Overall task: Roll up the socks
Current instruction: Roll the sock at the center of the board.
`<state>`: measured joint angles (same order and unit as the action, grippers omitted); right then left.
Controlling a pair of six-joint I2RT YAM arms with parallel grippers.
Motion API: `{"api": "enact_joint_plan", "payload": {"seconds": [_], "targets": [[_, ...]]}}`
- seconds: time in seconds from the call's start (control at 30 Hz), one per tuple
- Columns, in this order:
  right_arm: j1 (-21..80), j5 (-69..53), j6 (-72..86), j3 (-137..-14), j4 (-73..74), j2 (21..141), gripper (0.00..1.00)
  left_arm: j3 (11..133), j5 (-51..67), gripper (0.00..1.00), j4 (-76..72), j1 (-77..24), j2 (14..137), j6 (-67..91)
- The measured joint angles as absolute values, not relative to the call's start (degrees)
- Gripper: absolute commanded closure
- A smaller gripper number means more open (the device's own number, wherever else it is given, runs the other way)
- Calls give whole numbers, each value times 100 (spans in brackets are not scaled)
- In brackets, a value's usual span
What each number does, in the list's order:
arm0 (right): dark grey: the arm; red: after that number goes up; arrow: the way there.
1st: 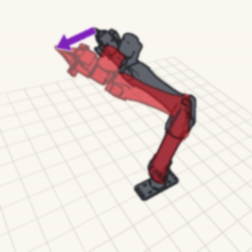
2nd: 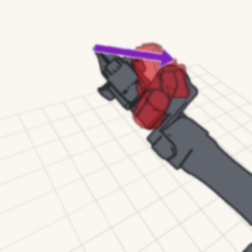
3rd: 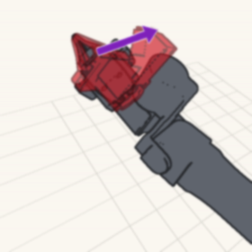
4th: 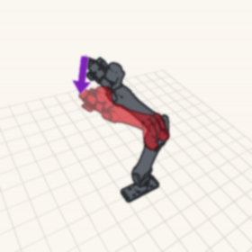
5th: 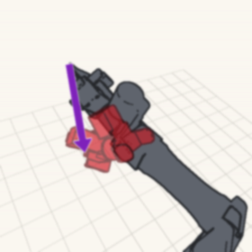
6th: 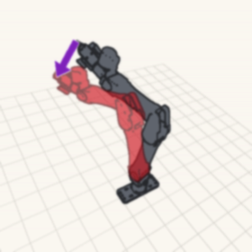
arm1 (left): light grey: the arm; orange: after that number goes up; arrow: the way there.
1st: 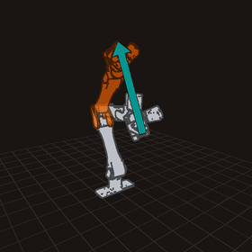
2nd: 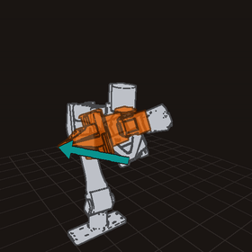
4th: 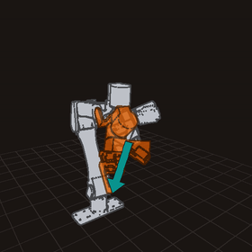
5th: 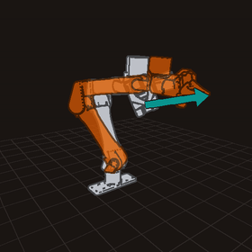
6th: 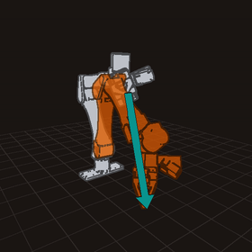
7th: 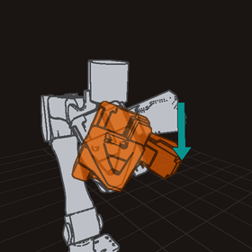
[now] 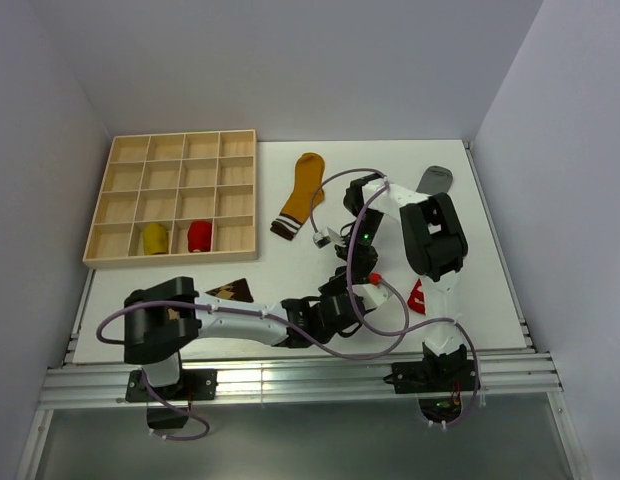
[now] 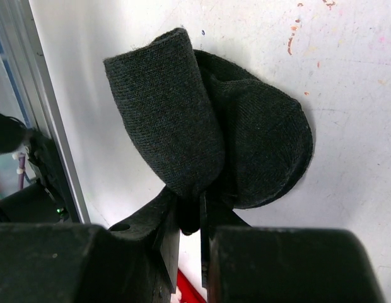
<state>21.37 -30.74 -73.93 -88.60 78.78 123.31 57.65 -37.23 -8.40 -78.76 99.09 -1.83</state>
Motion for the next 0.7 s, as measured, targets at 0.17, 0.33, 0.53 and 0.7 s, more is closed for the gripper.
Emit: {"api": "enact_joint_plan", "payload": {"seconds": [0.17,0.33,0.53,0.7], "targets": [[2137,-3074,-7314,-8934,7937,12409,95,5900,-3540,36,-923,-7933,10278,-781],[2134,-3076,-7295,-8938,7948,12411,95,5929,-3382,36,-943,-7933,10538,-1219],[2132,-3076,-7286,-8945,7953,12416,96,5929,-3286,36,-1122,-7933,10849,-1704],[2132,-3076,-7264,-8980,7979,12451,96,5929,-3249,36,-1280,-7907,11034,-2012]]}}
